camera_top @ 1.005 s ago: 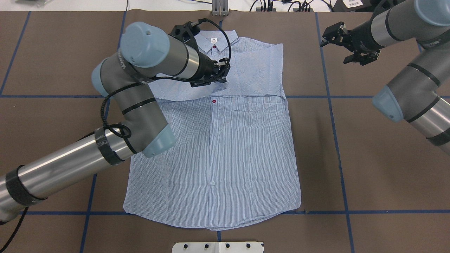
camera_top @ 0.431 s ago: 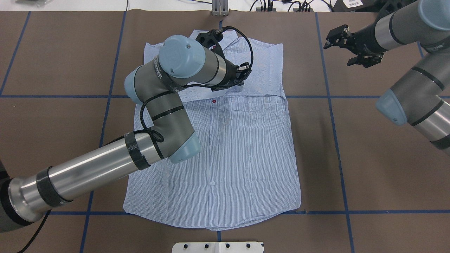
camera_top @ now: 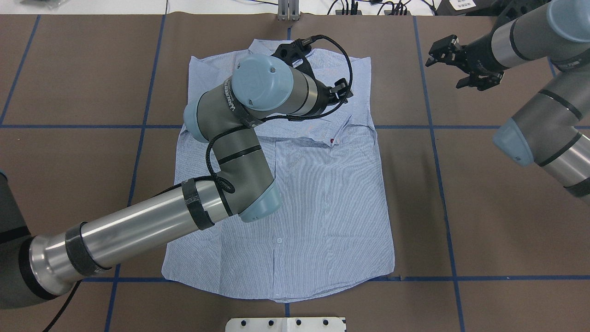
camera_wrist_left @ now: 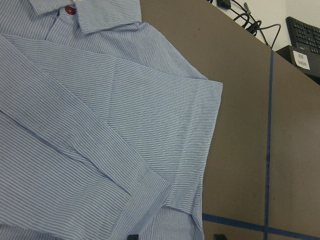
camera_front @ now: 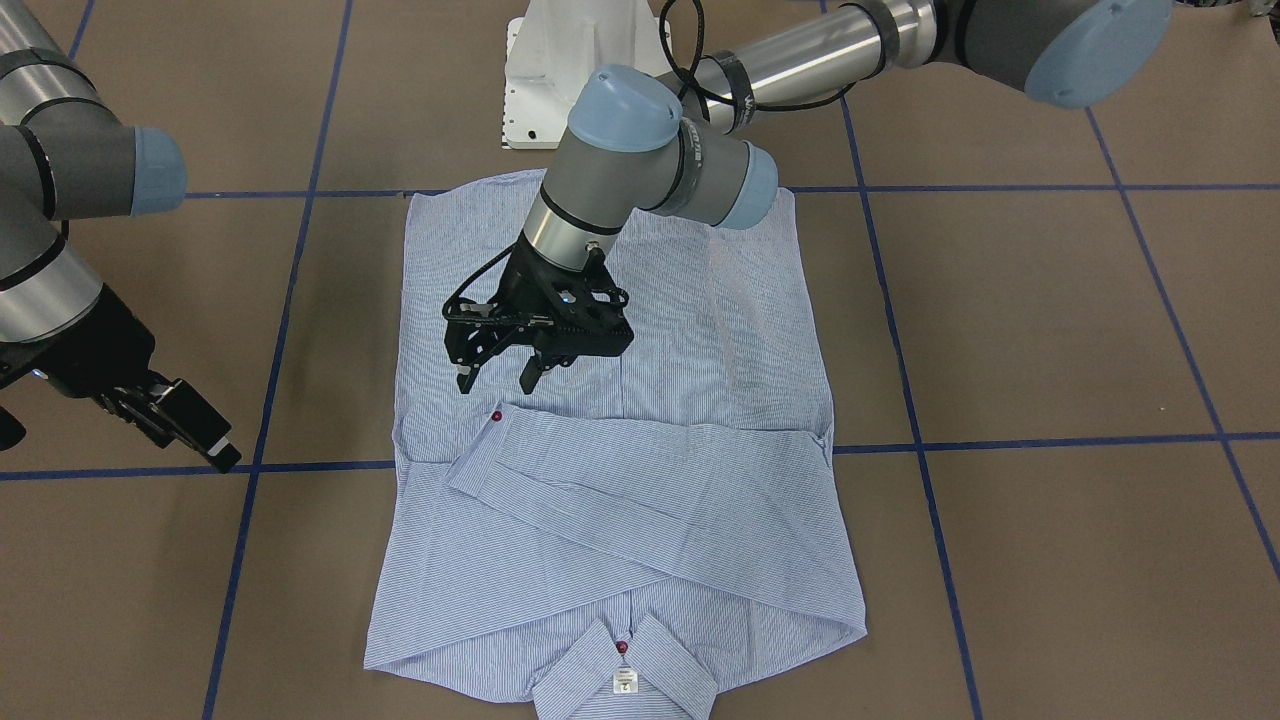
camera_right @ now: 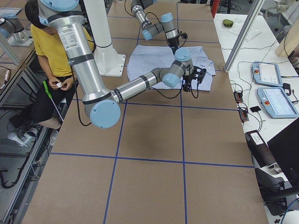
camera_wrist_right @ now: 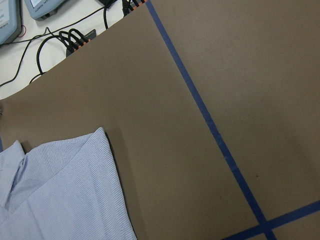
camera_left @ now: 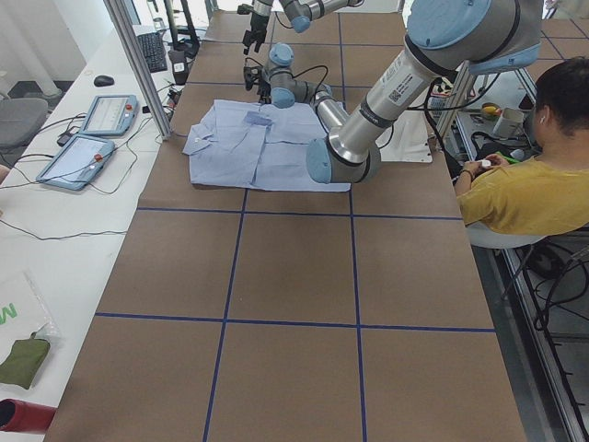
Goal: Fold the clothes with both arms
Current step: 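Release the sleeve with the left gripper while the right gripper moves to the hem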
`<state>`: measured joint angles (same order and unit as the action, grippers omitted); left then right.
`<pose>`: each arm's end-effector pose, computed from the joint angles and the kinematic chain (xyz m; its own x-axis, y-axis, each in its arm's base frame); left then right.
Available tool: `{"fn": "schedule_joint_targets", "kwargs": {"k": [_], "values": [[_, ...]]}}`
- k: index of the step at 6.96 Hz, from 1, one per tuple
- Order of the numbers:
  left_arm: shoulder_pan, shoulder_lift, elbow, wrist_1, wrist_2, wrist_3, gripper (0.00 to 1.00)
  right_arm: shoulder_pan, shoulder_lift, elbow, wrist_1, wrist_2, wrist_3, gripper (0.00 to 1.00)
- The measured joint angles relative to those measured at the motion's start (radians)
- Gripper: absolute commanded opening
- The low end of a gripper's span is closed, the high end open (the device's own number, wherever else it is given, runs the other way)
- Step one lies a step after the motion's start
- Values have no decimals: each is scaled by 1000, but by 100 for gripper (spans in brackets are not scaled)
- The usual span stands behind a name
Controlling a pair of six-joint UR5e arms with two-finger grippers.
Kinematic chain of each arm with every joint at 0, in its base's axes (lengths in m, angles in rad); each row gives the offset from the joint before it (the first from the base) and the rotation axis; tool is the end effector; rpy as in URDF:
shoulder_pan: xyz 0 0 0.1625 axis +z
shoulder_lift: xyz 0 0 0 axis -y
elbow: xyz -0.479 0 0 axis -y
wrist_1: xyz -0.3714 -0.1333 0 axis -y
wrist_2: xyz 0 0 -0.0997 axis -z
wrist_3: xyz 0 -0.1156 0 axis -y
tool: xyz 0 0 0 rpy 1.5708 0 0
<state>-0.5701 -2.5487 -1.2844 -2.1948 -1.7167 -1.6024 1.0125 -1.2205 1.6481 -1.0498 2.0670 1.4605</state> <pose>0.6267 -0.5402 0.1257 0.1993 -0.1649 -0.9659 0.4221 0.9041 -0.0673 -0.2743 -0.5869 0.4366 0.3664 0.4039 0.8382 -0.5037 0.8436 -0.1863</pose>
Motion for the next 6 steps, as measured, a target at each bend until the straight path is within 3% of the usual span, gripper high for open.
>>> {"fn": "schedule_joint_targets", "kwargs": {"k": [1, 3, 5, 6], "values": [[0, 41, -58, 5, -3, 2, 98, -32, -7, 14, 0, -24, 38, 100], [-7, 211, -271, 9, -38, 15, 96, -198, -32, 115, -84, -182, 160, 100], [-32, 351, -401, 10, -67, 72, 96, -445, -48, 311, -383, -391, 360, 96], [-50, 391, -424, 9, -79, 112, 95, -597, -73, 392, -471, -506, 547, 96]]}}
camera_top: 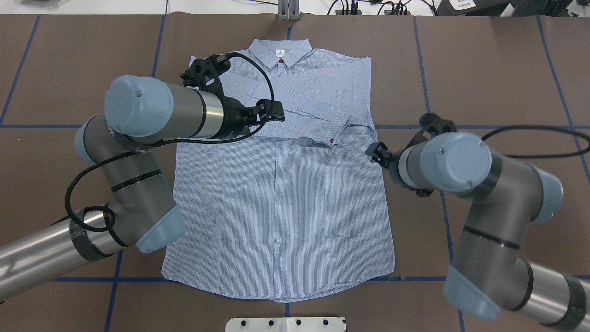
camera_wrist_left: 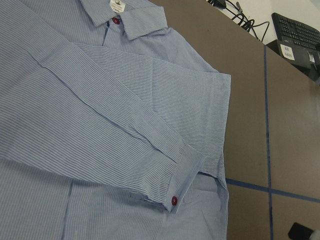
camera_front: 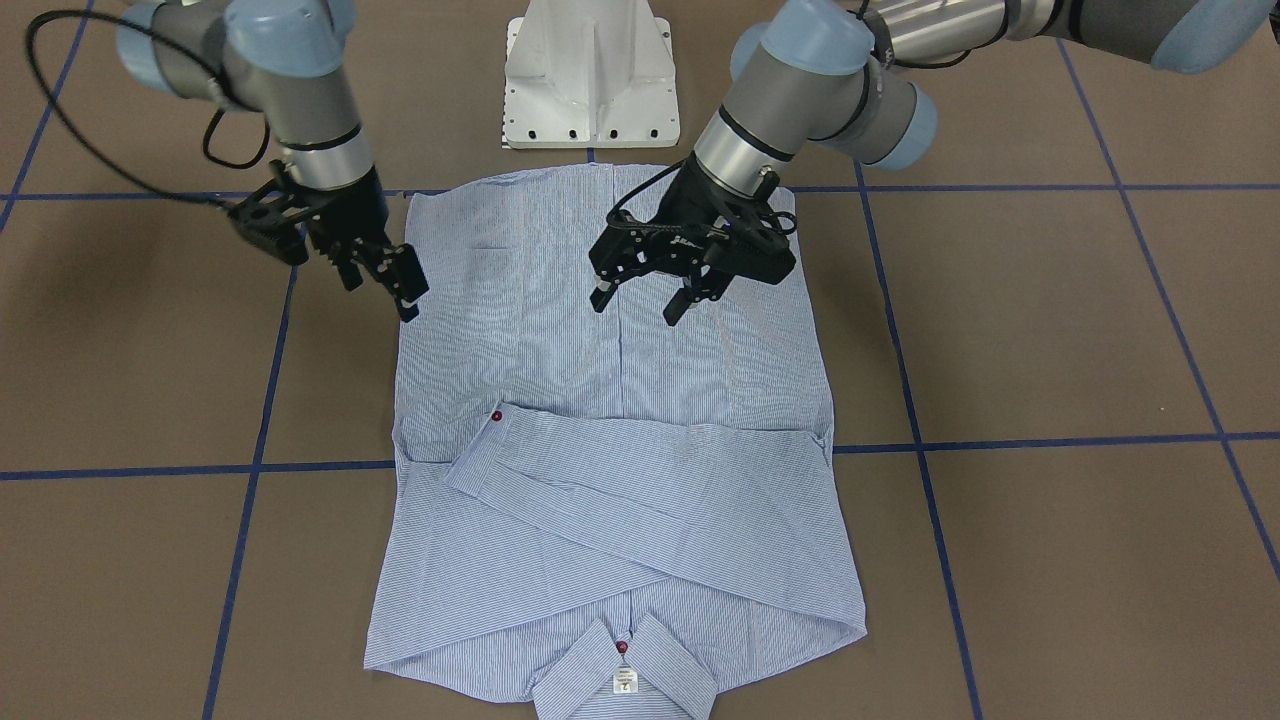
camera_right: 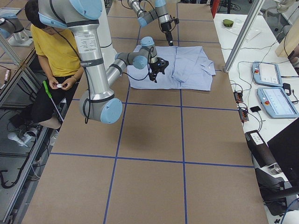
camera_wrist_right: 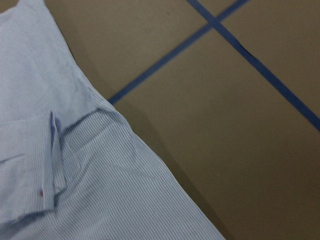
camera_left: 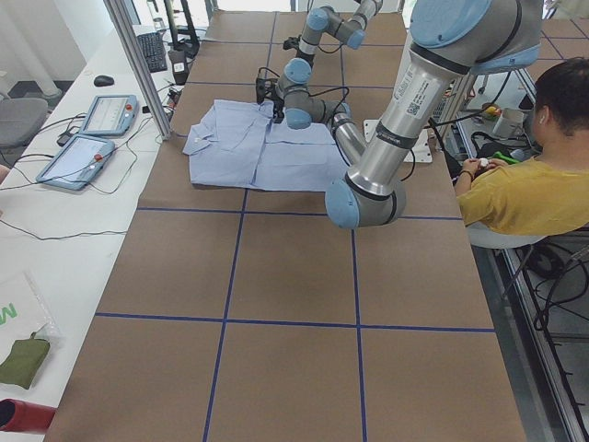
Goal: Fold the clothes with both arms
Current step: 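Release the sleeve with the left gripper while the right gripper moves to the hem, then move the left gripper down to the hem corner nearest it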
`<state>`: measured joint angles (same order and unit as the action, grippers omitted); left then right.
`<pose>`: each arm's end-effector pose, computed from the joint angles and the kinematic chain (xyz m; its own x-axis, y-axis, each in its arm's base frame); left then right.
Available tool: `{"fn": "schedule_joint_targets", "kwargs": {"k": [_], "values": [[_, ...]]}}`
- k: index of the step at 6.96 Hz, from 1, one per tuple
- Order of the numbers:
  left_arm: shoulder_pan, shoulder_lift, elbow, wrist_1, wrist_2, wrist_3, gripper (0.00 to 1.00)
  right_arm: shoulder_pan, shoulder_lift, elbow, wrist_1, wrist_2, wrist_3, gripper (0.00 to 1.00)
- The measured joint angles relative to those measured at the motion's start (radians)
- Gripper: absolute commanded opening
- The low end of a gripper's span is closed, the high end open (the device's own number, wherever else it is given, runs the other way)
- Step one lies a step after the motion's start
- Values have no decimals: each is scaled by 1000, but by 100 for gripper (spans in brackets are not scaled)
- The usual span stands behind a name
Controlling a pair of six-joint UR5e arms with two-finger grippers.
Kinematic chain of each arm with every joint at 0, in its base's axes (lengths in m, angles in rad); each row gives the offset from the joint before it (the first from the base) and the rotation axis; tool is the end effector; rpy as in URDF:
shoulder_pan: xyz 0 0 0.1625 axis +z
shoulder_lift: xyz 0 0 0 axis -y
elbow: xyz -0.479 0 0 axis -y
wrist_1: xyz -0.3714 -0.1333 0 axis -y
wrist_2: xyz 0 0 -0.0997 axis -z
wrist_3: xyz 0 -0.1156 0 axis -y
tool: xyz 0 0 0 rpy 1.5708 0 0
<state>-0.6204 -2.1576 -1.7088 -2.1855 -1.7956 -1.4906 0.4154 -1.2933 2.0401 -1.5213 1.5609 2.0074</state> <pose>0.4874 -0.4804 0.2439 0.2172 -0.0592 -0.9743 0.3740 0.9270 0.0270 -0.4546 -0.3474 0.3805 0.4065 0.6414 0.6506 -0.6421 0.7072 -0.2960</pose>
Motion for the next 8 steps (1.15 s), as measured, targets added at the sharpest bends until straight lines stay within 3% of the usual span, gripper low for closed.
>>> {"fn": "schedule_joint_targets", "kwargs": {"k": [2, 5, 6, 7, 8], "values": [[-30, 35, -9, 0, -8, 33, 95, -242, -76, 101, -62, -170, 219, 92], [-35, 43, -2, 0, -8, 38, 95, -363, -116, 76, -113, -232, 343, 83], [-35, 44, -2, 0, -8, 38, 95, -374, -119, 62, -114, -233, 362, 76], [-35, 44, -2, 0, -8, 37, 95, -378, -121, 55, -114, -232, 367, 54], [-34, 45, -2, 0, -8, 37, 95, -379, -119, 54, -114, -230, 368, 45]]}}
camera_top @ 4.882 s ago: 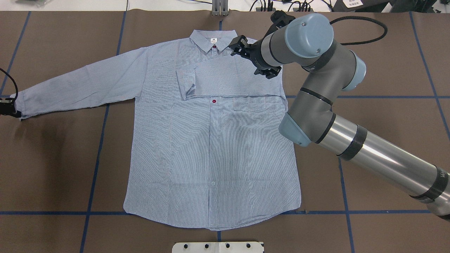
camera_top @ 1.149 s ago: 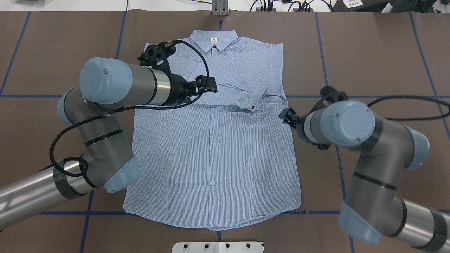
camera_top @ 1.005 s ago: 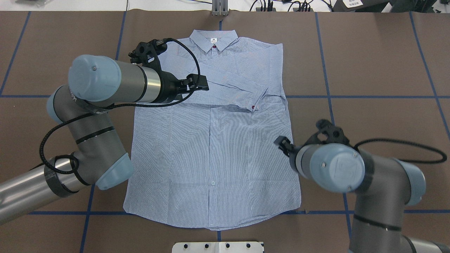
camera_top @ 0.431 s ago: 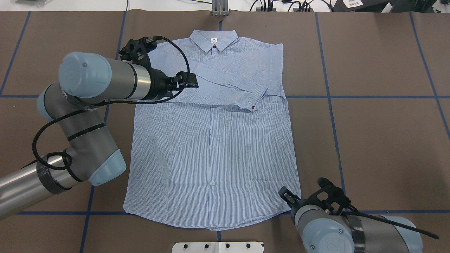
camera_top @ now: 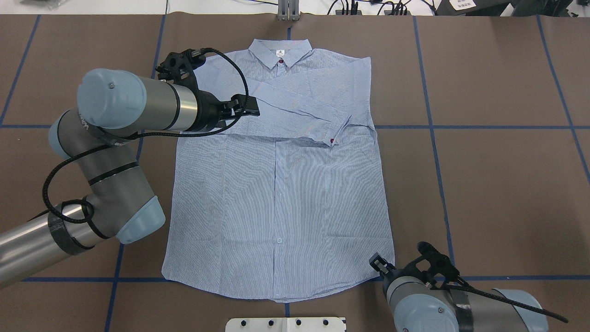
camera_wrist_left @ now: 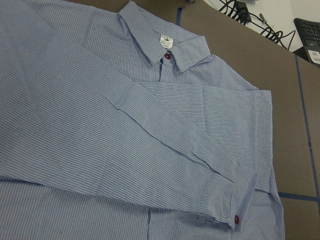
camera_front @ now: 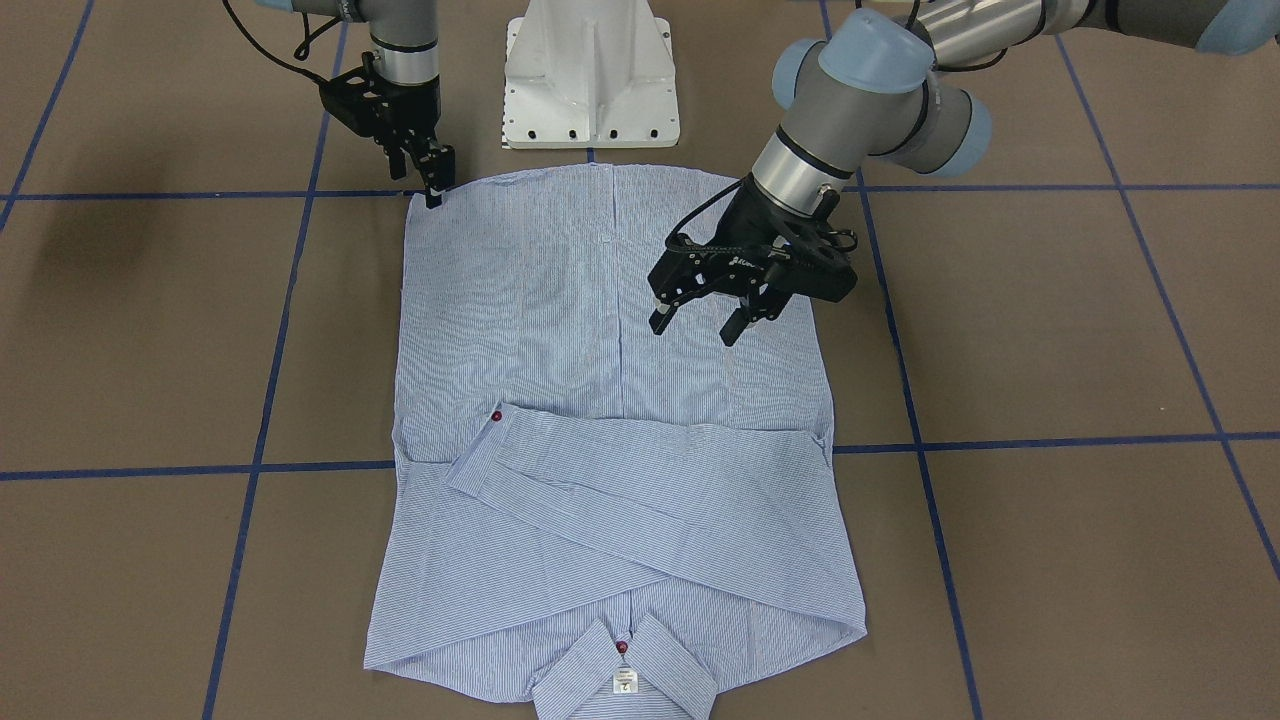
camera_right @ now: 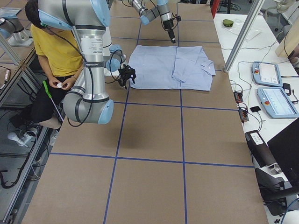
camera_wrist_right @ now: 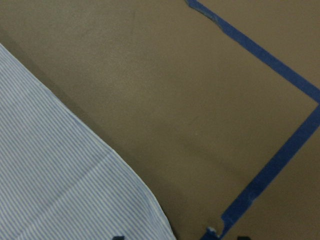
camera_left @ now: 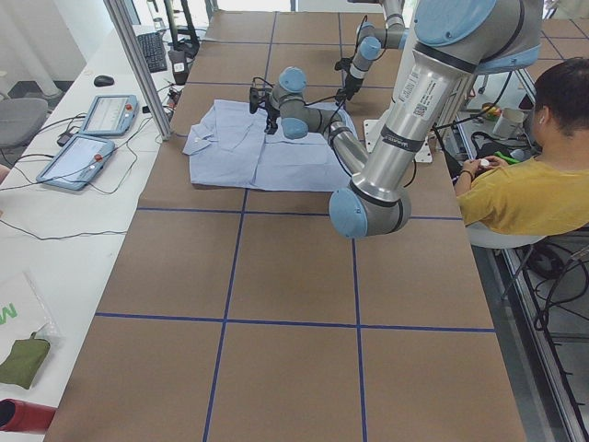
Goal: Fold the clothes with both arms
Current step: 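Move the left gripper down to the hem corner nearest it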
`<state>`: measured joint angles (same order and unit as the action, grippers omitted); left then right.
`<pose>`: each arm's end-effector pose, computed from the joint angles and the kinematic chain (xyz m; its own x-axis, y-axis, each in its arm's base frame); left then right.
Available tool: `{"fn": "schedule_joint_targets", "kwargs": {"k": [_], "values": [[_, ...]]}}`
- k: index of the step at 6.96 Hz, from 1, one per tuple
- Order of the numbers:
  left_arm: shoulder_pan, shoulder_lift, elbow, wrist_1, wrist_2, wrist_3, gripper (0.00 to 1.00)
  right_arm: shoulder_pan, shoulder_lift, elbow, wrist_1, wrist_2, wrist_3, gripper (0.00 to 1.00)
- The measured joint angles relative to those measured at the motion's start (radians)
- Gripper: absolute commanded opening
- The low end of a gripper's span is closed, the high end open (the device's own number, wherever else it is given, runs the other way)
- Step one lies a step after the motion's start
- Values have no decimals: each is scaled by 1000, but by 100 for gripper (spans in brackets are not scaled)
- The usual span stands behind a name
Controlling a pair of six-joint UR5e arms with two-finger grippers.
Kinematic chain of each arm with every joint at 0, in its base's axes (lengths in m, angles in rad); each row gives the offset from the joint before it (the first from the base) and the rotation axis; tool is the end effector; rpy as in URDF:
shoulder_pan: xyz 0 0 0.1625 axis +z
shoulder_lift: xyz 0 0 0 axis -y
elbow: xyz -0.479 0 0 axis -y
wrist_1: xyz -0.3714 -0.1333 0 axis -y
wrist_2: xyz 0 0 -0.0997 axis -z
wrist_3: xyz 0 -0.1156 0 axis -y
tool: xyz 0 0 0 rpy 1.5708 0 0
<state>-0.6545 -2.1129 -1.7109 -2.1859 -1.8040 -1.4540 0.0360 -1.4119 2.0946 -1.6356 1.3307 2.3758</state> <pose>0.4672 -0.4928 0.2730 0.2613 -0.0576 -0.9635 0.3880 0.9203 0.0502 -0.5041 -0.1791 0.4349 0.4401 0.7165 0.5413 -0.7068 0.6482 -0.2832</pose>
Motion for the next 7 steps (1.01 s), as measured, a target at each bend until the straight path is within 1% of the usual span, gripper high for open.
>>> {"fn": "schedule_joint_targets", "kwargs": {"k": [2, 4, 6, 7], "values": [[0, 1, 1, 0, 0, -1, 95, -1, 7, -1, -1, -1, 0, 42], [0, 2, 2, -1, 1, -3, 95, -1, 8, -4, -1, -1, 0, 34], [1, 1, 2, -1, 3, -5, 95, 1, 7, -5, -3, -2, 1, 32], [1, 1, 2, -1, 3, -6, 95, 2, 7, -4, -5, -4, 1, 27]]}}
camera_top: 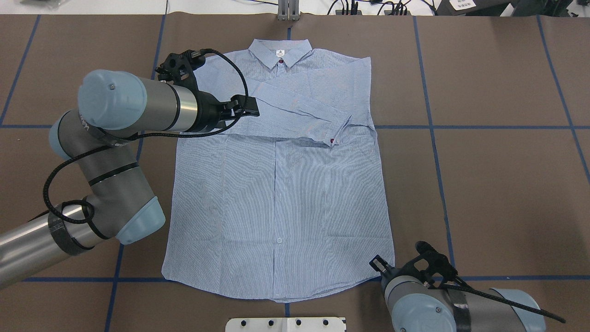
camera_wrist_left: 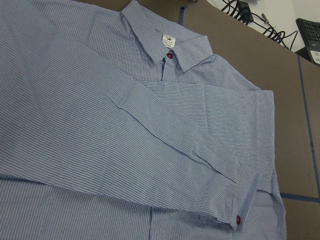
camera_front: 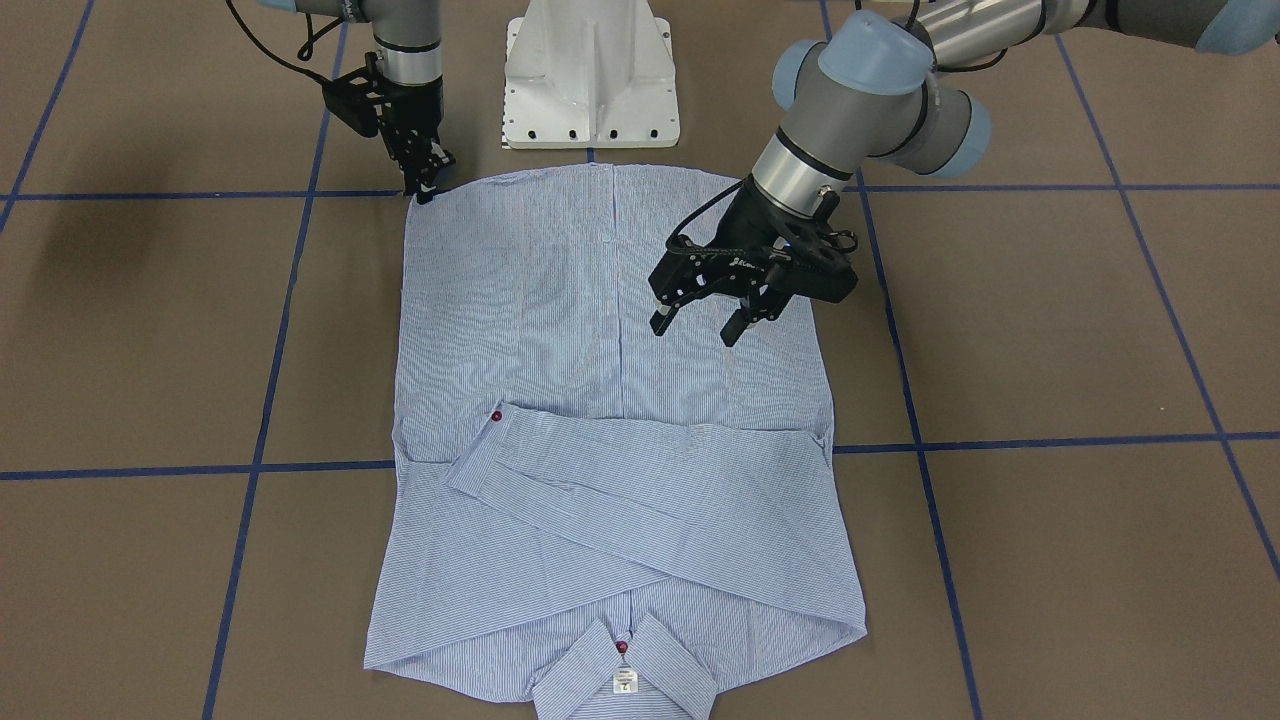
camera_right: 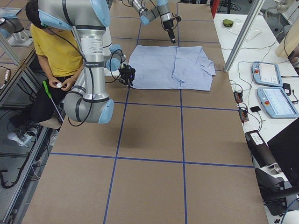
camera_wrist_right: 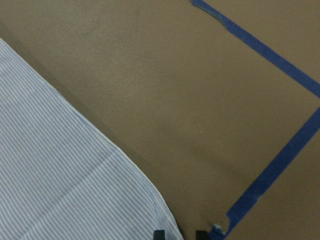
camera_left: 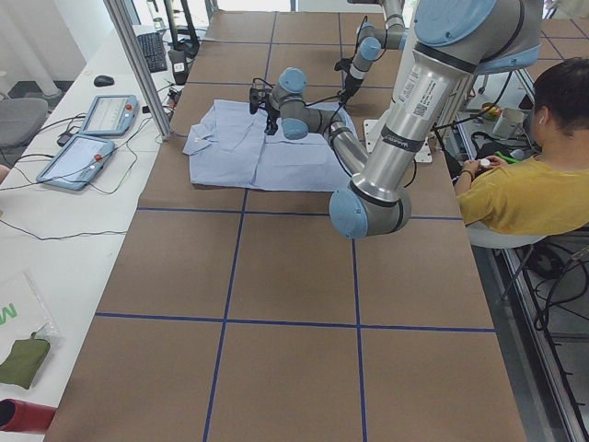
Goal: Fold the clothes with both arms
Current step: 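Move the left gripper down to the hem corner nearest it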
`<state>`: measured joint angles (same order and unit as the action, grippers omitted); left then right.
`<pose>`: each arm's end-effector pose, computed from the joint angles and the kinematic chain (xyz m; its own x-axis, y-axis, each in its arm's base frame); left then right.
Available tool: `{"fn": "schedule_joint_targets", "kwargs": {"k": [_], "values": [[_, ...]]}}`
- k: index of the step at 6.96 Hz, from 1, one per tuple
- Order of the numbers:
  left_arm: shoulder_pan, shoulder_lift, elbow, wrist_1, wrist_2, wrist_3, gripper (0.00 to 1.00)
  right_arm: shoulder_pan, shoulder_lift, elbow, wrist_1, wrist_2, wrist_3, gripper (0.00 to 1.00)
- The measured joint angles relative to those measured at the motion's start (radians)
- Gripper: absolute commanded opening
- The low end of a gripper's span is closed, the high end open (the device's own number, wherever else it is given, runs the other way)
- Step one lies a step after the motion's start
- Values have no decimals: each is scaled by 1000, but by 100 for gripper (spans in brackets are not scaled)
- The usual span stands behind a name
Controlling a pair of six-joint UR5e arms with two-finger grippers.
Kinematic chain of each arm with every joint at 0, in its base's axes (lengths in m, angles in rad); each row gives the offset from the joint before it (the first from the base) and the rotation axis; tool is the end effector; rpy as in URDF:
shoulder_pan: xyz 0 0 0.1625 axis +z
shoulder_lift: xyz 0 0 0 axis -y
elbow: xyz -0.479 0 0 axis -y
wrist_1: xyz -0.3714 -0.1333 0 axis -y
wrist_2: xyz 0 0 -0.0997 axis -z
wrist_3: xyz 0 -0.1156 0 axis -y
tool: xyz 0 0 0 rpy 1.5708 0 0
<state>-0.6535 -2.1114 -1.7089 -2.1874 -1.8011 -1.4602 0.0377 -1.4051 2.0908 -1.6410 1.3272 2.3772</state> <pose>0.4678 -0.4929 0.2747 0.2607 -0.0643 -0.9633 0.3911 0.9193 0.0445 -0.5062 -0.1804 0.4338 0.4378 0.7175 0.5417 -0.7106 0.6453 -0.2804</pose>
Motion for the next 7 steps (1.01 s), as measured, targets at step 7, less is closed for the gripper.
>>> {"fn": "schedule_joint_targets", "kwargs": {"k": [7], "values": [[59, 122, -93, 71, 6, -91, 95, 9, -2, 17, -6, -2, -8, 0]]}}
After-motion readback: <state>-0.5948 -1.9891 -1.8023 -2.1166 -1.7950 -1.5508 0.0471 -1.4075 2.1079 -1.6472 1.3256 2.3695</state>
